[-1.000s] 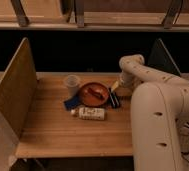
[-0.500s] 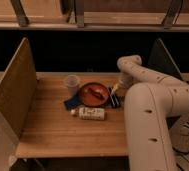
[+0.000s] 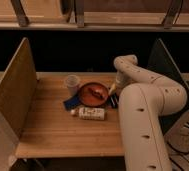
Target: Place the eraser in the ceramic cup
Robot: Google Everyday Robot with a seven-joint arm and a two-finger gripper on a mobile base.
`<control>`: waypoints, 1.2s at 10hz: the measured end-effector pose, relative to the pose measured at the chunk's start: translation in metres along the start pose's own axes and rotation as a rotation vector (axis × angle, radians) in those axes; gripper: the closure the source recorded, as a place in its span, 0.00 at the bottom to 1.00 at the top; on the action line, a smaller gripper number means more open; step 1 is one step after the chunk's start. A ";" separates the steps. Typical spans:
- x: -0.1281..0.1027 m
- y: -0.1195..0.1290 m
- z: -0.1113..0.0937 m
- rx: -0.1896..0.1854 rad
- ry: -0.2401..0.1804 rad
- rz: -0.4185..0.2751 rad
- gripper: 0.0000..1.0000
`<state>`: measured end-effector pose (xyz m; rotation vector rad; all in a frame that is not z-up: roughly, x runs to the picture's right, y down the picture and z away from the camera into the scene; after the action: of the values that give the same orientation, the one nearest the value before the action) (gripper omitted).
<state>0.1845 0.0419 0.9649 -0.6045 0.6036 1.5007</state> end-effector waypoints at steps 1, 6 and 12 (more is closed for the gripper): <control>-0.003 0.002 -0.001 -0.003 -0.003 -0.005 0.20; -0.002 0.023 -0.009 0.006 0.030 -0.080 0.20; 0.002 0.034 -0.005 0.065 0.082 -0.146 0.20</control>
<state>0.1502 0.0390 0.9602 -0.6484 0.6550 1.3197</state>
